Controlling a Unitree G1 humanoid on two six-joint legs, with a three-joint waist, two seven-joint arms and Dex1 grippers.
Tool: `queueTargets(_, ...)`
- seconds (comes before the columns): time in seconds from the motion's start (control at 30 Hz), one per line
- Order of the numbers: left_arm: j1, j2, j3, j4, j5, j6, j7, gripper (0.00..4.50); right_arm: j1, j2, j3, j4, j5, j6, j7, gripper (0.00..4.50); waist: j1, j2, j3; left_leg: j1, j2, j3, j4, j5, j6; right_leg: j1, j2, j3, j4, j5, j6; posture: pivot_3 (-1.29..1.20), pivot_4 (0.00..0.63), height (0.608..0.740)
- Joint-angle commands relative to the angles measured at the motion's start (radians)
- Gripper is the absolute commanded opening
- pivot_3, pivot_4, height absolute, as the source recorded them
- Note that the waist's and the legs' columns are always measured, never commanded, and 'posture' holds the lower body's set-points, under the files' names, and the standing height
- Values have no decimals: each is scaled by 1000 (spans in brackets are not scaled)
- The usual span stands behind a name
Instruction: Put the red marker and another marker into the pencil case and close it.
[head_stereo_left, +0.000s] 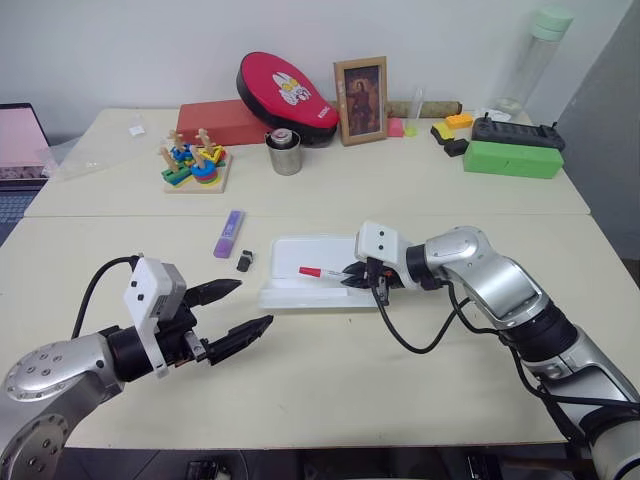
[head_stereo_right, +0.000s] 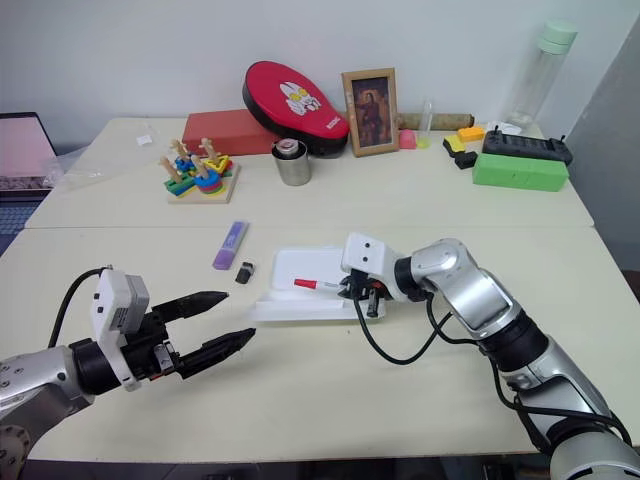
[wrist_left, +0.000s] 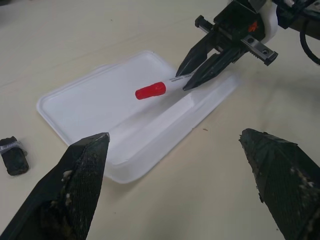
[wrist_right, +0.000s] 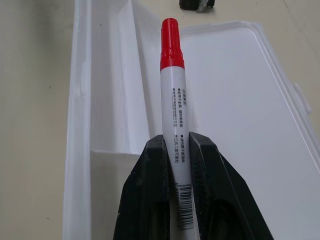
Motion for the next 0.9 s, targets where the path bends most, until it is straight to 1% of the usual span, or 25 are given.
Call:
queueTargets(0.03,7,6,36,-40,-27,-8,21,4500,-17,18,17,3,-25,-25,14,248,0,0,0,0,0,0,0,0,0,0,0,0,0,0,0,0,150,740)
queueTargets(0.47,-18,33,15,-23,-31,-16,27,4500,3,34,34,-4,-66,-36,14,248,0,0,0,0,0,0,0,0,0,0,0,0,0,0,0,0,150,740)
queueTargets(0.6,-37,38,1,-11,-26,-17,25,4500,8,11,50,-11,-110,-60,3,248,0,0,0,0,0,0,0,0,0,0,0,0,0,0,0,0,150,740)
queueTargets(0.9,-70,45,-29,9,-14,-21,15,4500,35,-14,61,-47,-145,-64,21,248,0,0,0,0,0,0,0,0,0,0,0,0,0,0,0,0,150,740)
